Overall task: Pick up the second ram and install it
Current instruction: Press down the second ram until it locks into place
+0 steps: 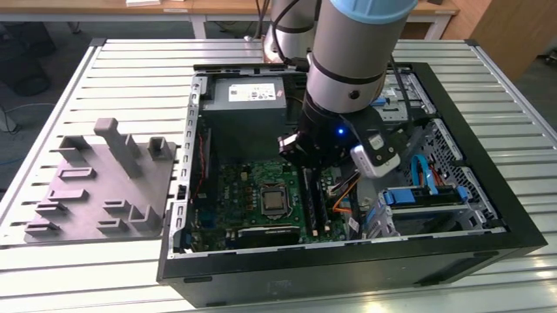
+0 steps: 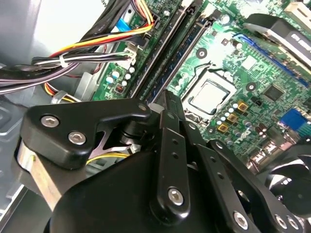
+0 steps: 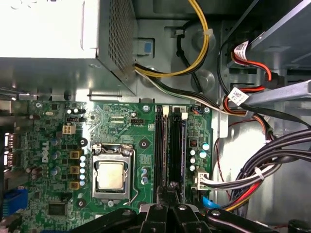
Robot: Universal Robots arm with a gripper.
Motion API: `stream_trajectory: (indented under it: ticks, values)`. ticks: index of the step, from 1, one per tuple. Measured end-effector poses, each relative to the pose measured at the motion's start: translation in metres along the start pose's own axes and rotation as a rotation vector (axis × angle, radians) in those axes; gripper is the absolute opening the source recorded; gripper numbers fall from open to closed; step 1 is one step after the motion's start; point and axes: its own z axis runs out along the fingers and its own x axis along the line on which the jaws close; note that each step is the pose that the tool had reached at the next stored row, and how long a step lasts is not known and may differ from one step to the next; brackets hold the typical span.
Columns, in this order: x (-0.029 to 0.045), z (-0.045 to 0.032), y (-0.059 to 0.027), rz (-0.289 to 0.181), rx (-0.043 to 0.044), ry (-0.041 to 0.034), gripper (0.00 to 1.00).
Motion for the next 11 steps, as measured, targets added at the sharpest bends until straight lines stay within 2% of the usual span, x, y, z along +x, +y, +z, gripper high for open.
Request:
stream_trajectory:
  ticks: [5, 11]
  values:
    - [-0.0004, 0.0091, 0.0032, 0.0, -0.002, 0.0001, 0.1]
    - [-0.001, 0.0203, 0.0265, 0.0, -0.0079, -0.0001, 0.1]
